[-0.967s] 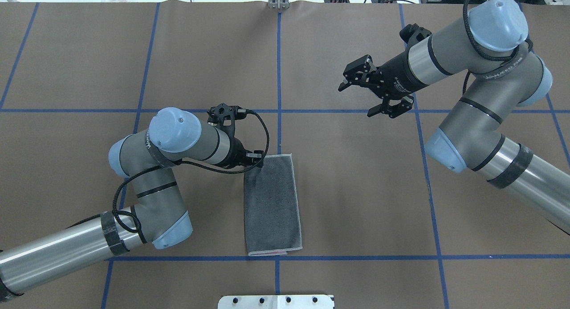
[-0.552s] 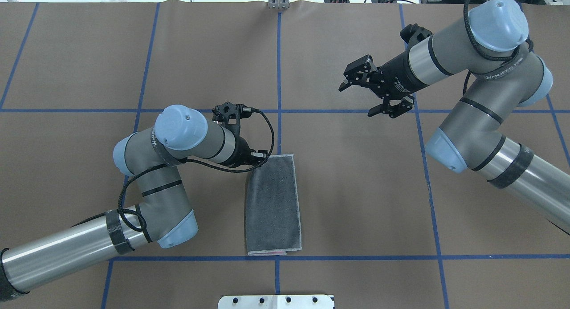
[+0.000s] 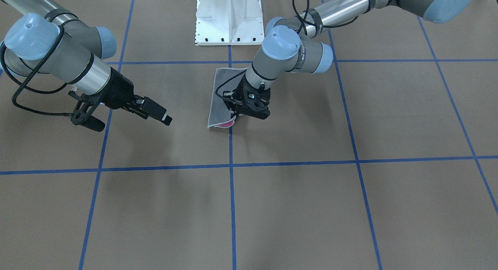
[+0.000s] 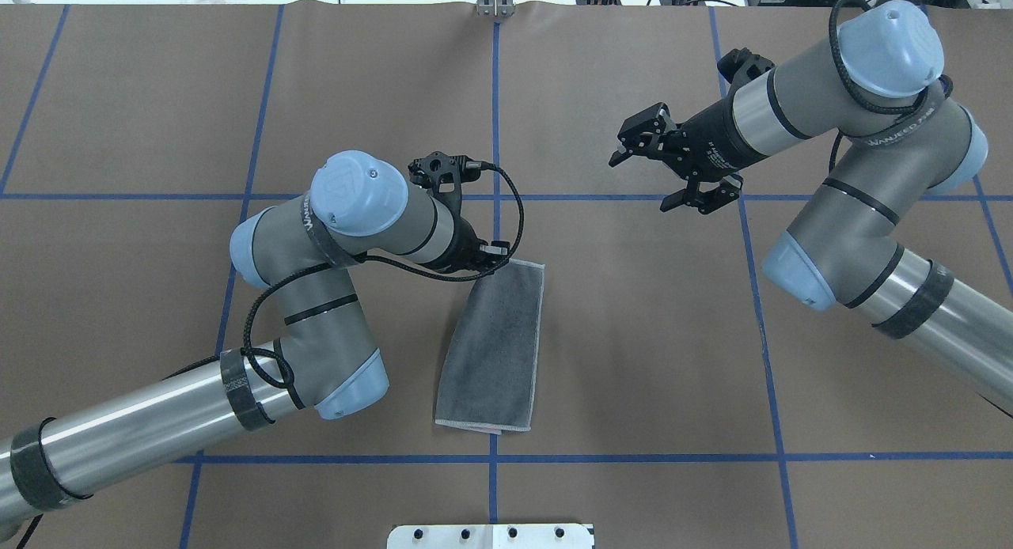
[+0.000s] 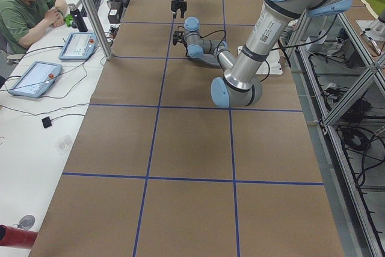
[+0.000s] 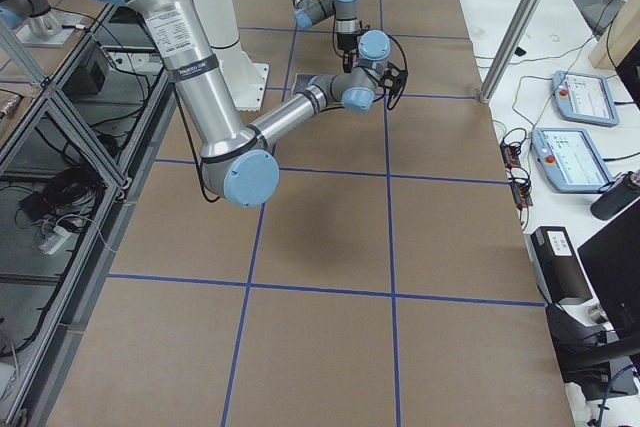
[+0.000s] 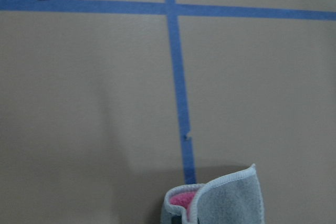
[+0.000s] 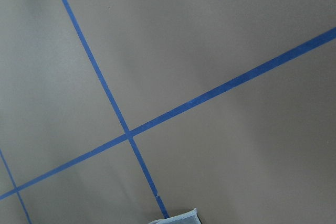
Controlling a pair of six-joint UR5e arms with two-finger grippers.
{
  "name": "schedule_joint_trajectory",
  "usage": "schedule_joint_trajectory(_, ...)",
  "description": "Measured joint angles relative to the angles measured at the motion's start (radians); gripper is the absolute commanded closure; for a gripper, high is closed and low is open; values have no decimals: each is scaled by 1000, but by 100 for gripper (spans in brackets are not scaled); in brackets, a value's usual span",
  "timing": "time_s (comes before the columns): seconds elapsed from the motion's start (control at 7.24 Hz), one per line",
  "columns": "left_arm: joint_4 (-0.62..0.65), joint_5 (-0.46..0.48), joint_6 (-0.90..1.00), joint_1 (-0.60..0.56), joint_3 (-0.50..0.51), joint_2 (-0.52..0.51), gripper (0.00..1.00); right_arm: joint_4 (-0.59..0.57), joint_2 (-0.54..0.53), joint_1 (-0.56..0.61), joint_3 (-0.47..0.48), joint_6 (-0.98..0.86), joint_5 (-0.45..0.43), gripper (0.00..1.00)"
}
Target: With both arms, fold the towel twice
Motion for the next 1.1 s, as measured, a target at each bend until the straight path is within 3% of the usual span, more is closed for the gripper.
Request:
schedule_joint_trajectory(0.69, -19, -3, -5, -91, 189, -137, 100, 2, -27, 4, 8, -19, 17, 0)
schedule_joint_trajectory(0.83, -44, -2, -4, -103, 244, -162, 38, 3, -29, 4, 8, -20, 17, 0)
schedule_joint_trajectory(0.97, -77, -1, -5, -112, 297, -182, 6, 3, -30, 4, 8, -20, 17, 0)
schedule_joint_trajectory(1.1, -101, 1, -8, -122, 328, -193, 2, 3, -31, 4, 8, -20, 17, 0)
